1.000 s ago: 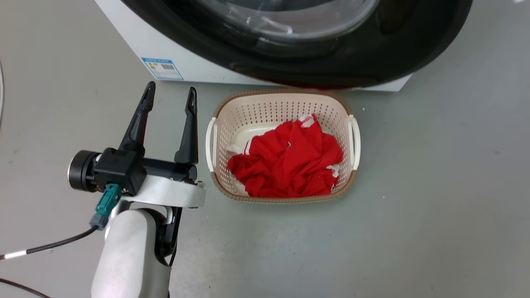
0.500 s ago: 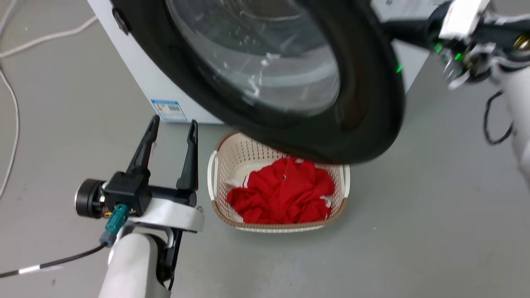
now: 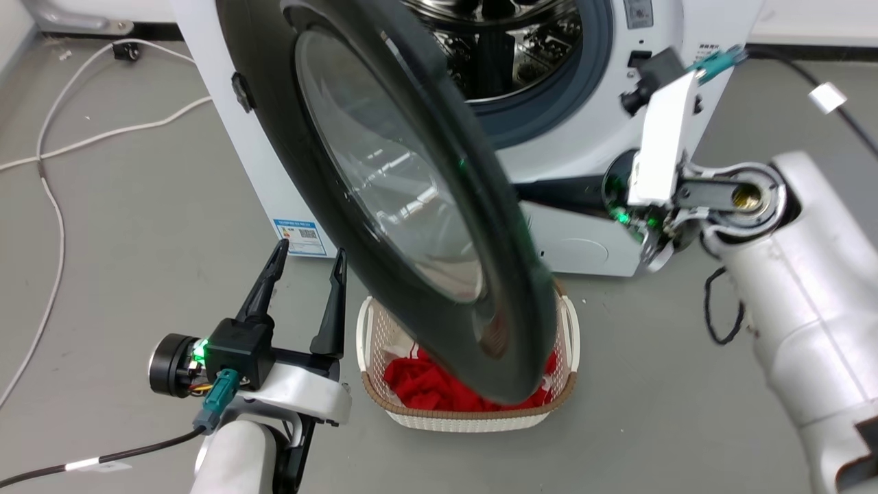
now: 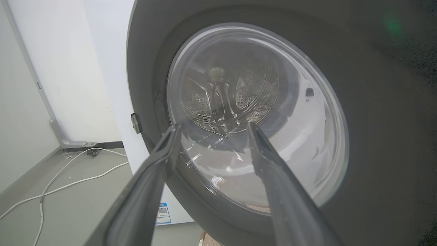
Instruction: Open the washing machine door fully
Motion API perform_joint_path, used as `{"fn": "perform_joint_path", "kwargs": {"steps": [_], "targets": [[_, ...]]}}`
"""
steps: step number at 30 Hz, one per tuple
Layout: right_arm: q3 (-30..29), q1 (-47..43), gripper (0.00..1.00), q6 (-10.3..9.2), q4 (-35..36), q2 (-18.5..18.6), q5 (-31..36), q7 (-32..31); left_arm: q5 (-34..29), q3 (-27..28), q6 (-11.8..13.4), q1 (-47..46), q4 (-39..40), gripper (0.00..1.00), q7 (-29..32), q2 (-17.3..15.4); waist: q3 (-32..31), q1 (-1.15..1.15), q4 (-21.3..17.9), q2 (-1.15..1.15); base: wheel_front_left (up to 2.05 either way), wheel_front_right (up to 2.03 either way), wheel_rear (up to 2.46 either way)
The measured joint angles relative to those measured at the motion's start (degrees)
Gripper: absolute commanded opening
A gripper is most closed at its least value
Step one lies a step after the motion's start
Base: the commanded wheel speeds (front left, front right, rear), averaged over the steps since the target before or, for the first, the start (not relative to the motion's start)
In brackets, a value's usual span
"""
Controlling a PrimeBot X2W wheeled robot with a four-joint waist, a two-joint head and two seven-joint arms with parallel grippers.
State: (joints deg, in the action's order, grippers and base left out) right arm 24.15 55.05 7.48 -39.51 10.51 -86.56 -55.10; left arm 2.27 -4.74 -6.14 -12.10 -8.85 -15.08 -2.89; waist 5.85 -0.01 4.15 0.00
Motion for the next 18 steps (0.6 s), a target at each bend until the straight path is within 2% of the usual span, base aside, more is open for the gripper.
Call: {"fn": "perform_joint_path", "kwargs": {"steps": [7,13,18], "targets": [[1.0,-5.7,0.00,0.01,5.4,-2.3,-1.3,-0.8,-0.1,-0.5,-0.2,1.4,-0.6,1.00,0.0,0.0,-2.1,0.00,0.7,0.00,0.00,0.00,0.00],[0.9,-8.8,0.00,0.01,7.7,-2.7,-1.7,-0.1,-0.2,-0.7,-0.2,2.3,-0.6,1.00,0.0,0.0,-3.0,0.00,1.0,0.00,0.00,0.00,0.00],[-1.7,-10.8,0.00,0.01,9.4,-3.1,-1.6,5.4,-0.1,-0.6,-0.1,2.7,-0.5,1.00,0.0,0.0,-3.3,0.00,0.8,0.00,0.00,0.00,0.00]]}}
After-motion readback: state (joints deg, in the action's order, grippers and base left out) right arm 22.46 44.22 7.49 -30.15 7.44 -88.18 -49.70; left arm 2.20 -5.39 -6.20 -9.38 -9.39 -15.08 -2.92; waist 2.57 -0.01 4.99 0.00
